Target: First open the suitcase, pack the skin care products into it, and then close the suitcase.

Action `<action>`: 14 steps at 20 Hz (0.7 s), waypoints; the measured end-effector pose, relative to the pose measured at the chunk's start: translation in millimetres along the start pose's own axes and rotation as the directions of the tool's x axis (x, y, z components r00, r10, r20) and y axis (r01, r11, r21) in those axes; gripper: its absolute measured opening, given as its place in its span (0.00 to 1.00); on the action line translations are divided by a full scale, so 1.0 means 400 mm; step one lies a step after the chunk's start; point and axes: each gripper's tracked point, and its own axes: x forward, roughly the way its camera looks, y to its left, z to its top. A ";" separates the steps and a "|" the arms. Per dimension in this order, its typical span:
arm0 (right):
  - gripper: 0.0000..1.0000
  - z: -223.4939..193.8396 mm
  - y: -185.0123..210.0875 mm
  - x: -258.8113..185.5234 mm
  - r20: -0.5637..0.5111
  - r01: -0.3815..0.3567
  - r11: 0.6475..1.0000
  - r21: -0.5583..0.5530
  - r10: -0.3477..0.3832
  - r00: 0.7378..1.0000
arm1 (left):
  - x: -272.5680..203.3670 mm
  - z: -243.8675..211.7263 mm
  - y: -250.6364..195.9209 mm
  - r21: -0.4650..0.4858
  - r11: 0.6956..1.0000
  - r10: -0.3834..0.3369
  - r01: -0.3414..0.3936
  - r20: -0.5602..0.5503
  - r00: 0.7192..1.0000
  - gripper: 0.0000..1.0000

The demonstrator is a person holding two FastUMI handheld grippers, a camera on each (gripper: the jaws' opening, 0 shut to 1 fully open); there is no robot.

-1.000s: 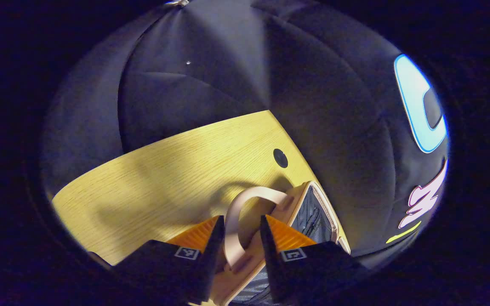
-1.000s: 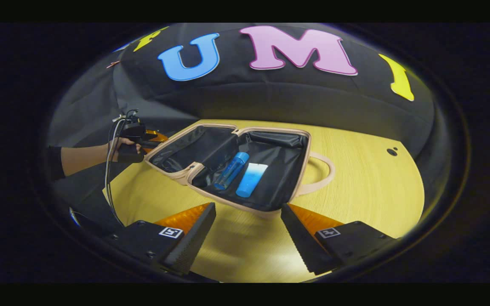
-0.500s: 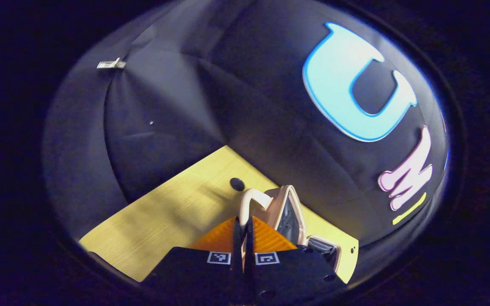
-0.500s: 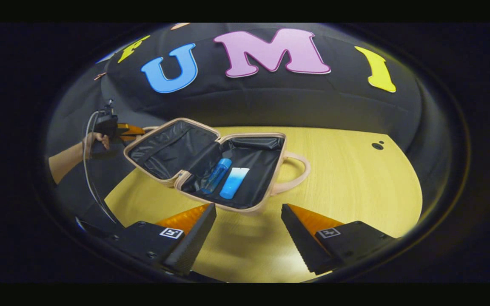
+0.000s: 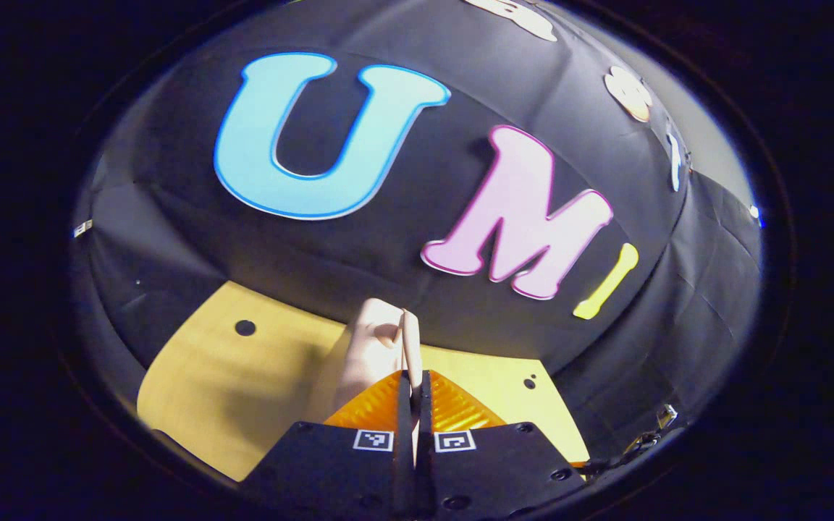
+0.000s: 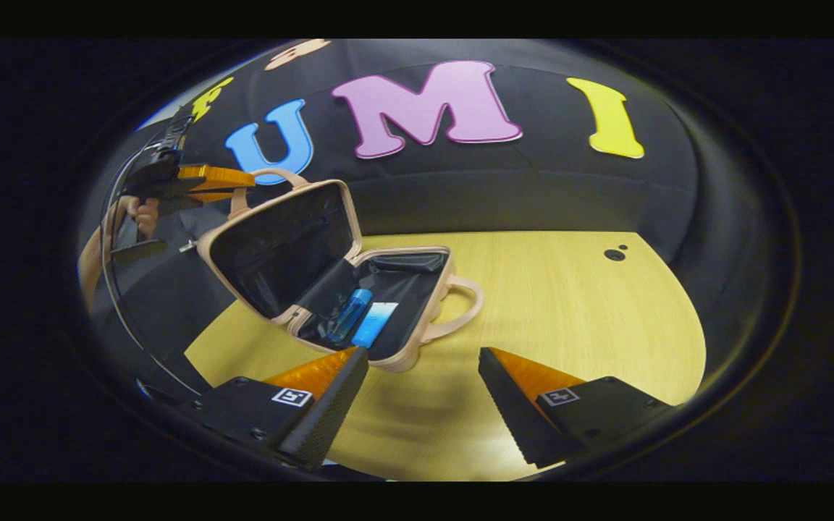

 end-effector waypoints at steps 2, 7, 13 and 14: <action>0.98 0.034 -0.037 -0.012 0.033 0.015 1.000 0.007 -0.015 0.999 | 0.050 -0.072 -0.095 0.075 0.997 -0.018 0.021 -0.037 0.999 0.06; 0.98 0.060 -0.144 -0.032 0.056 0.047 0.999 0.003 -0.047 0.997 | 0.181 -0.282 -0.264 0.101 0.991 -0.068 0.085 -0.156 0.985 0.06; 0.98 0.050 -0.255 -0.078 0.053 0.106 0.994 0.014 -0.107 0.993 | 0.307 -0.527 -0.291 0.164 0.983 -0.034 0.085 -0.292 0.956 0.06; 0.98 0.051 -0.273 -0.088 0.059 0.122 0.992 0.018 -0.123 0.991 | 0.316 -0.546 -0.286 0.176 0.981 -0.021 0.079 -0.311 0.950 0.06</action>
